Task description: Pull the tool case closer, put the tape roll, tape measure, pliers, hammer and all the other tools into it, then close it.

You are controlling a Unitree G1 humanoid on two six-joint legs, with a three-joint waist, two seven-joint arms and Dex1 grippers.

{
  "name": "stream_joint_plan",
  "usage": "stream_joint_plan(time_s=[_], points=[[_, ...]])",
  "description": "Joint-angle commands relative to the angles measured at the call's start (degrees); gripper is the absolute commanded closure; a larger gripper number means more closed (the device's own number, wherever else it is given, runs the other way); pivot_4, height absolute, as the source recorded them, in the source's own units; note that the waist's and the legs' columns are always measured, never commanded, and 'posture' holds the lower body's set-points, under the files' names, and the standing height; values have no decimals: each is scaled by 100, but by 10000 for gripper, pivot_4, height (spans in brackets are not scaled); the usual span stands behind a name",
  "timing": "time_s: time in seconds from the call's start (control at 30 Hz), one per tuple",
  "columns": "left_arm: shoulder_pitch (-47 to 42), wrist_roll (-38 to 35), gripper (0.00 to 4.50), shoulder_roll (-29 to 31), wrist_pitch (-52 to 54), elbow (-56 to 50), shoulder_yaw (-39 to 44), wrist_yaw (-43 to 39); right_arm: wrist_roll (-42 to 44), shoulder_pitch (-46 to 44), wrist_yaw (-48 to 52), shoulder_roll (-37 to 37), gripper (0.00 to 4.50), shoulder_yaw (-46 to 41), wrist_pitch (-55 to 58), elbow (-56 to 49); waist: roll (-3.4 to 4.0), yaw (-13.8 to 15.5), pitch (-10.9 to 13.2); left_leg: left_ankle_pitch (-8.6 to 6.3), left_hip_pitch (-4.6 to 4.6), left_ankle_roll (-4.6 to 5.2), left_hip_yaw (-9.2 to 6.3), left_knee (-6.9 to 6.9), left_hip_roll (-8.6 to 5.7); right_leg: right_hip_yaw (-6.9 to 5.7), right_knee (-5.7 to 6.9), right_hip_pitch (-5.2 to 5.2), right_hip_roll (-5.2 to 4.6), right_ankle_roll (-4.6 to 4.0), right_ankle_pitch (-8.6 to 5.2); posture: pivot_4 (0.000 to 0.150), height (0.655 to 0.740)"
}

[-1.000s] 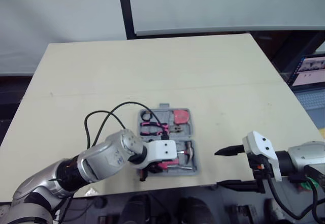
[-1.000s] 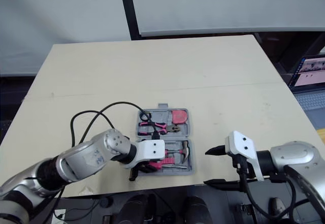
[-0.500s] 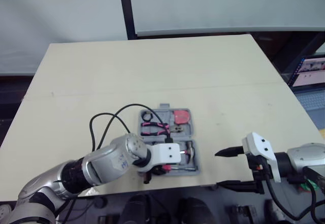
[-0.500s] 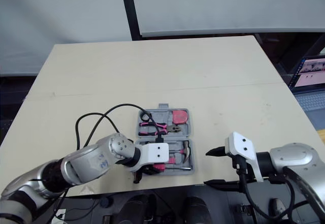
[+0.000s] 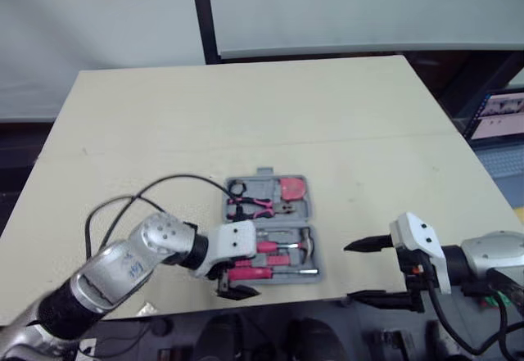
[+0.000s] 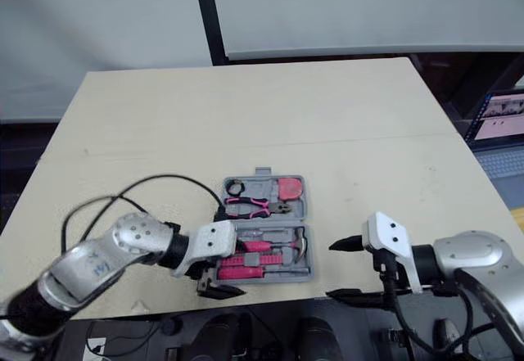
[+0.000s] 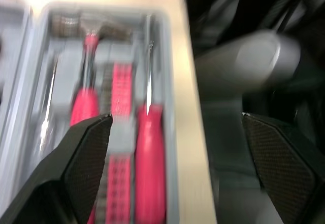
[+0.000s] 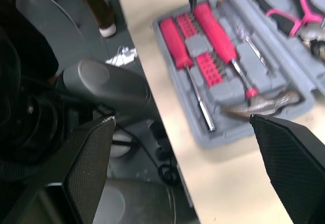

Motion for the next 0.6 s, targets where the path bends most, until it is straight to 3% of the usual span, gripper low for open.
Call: stream_joint_plan(time_s=[0.03, 0.23, 0.6], points=[[327, -59, 14430, -413, -1873, 1017, 362, -558, 84, -127, -33, 57, 0, 48, -28, -6, 0, 2, 0, -4, -2, 6, -2, 0, 0, -3, -2, 0, -1, 0, 1, 1500, 7278], [446, 328, 44745, -844, -2812, 2152, 190, -846, 43, -243, -32, 65, 0, 150, -28, 58, 2, -13, -1, -21, -2, 21, -5, -4, -1, -8, -7, 0, -6, -1, 1, 1500, 7278], [354, 1063, 44745, -1152, -3063, 2854, -19, -719, -10, -229, -39, 56, 0, 191, -56, 76, 3, -12, -2, -24, -2, 28, -8, -4, 0, -16, -1, -1, -6, 2, 2, 1500, 7278]])
